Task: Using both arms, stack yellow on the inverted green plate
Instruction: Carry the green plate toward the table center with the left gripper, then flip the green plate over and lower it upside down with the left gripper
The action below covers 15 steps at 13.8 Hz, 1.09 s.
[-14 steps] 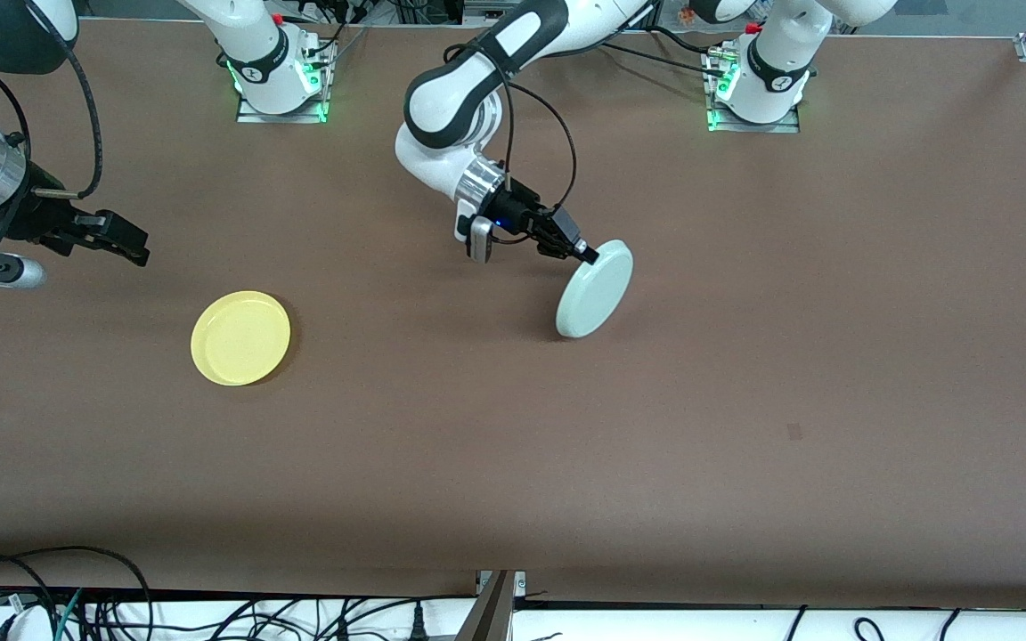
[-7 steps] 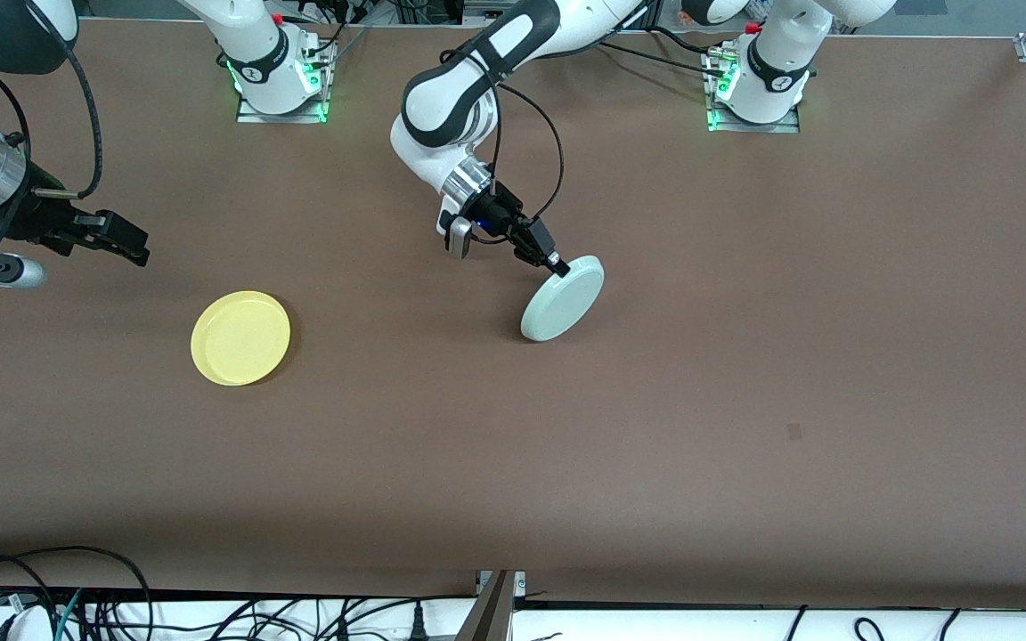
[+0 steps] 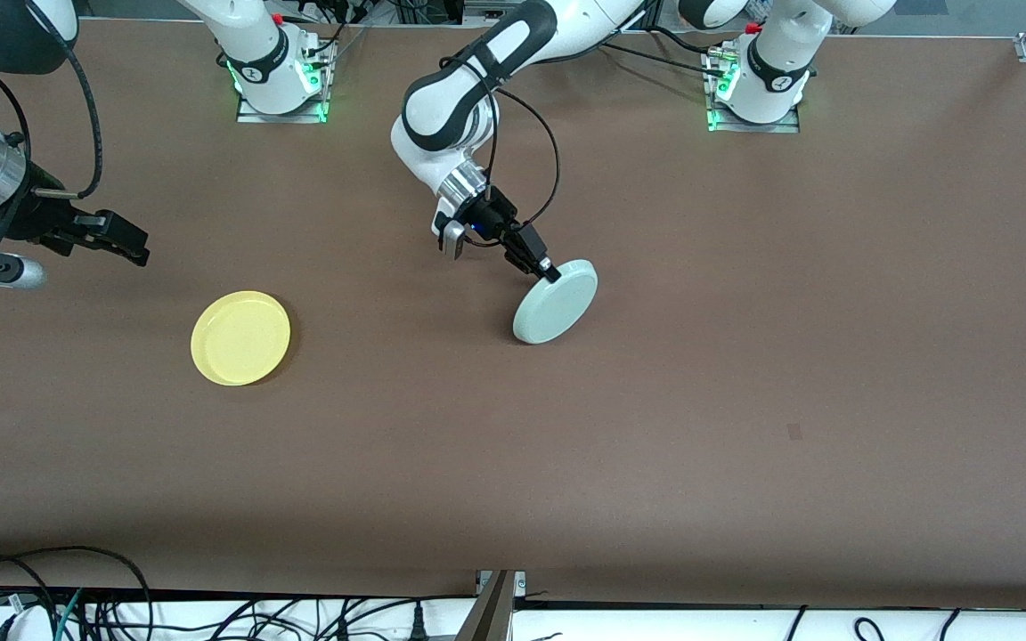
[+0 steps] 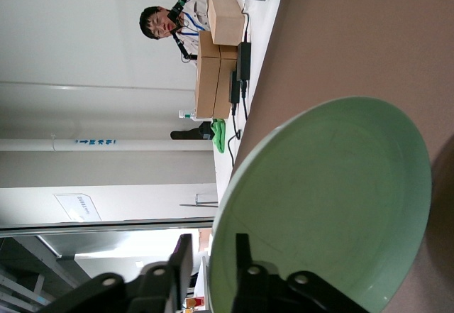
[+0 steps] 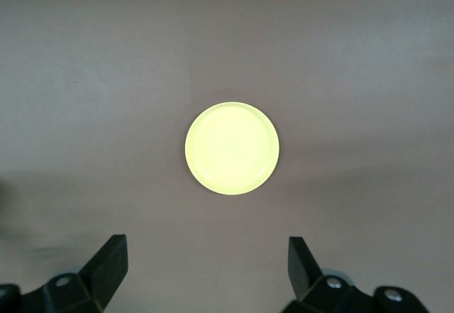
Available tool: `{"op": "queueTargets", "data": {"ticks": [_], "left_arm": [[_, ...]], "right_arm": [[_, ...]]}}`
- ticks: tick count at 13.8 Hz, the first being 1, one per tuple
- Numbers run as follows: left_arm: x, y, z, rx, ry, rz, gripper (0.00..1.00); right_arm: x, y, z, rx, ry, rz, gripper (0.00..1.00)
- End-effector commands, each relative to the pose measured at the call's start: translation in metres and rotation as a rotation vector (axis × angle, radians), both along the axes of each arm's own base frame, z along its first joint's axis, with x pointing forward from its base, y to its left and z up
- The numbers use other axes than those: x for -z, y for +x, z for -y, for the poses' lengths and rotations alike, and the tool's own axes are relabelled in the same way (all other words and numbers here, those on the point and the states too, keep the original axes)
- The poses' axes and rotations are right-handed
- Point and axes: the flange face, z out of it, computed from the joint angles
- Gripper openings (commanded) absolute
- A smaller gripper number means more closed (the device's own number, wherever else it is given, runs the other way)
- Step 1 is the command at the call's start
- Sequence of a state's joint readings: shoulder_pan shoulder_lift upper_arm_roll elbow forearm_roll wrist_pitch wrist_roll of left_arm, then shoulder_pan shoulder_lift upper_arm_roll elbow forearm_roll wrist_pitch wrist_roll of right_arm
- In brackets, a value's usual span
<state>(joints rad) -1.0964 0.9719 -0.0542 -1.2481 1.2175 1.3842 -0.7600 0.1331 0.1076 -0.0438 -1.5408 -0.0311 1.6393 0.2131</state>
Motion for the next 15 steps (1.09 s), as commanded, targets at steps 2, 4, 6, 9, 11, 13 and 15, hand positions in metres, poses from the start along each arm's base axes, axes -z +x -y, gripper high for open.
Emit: {"op": "queueTargets", "data": {"ticks": [2, 4, 6, 9, 11, 13, 15], "left_arm": [[-0.007, -0.004, 0.014, 0.019, -0.045, -0.041, 1.00], [-0.026, -0.004, 0.030, -0.012, -0.179, -0.124, 1.00], [-0.037, -0.004, 0.044, -0.041, -0.329, -0.231, 1.00], [-0.049, 0.028, 0.044, -0.120, -0.597, -0.366, 1.00], [-0.057, 0.054, 0.038, -0.190, -0.797, -0.452, 1.00], [-0.059, 0.089, 0.026, -0.244, -0.993, -0.515, 1.00], [-0.061, 0.124, 0.004, -0.288, -1.132, -0.601, 1.00]], "right_arm": [[-0.005, 0.000, -0.001, 0.012, -0.015, 0.010, 1.00], [-0.005, 0.000, -0.001, 0.012, -0.015, 0.010, 1.00], [-0.005, 0.000, -0.001, 0.012, -0.015, 0.010, 1.00], [-0.006, 0.000, -0.001, 0.012, -0.014, 0.011, 1.00], [-0.005, 0.000, -0.001, 0.010, -0.015, 0.010, 1.00], [-0.005, 0.000, -0.001, 0.012, -0.013, 0.010, 1.00], [-0.005, 0.000, -0.001, 0.012, -0.013, 0.010, 1.00]]}}
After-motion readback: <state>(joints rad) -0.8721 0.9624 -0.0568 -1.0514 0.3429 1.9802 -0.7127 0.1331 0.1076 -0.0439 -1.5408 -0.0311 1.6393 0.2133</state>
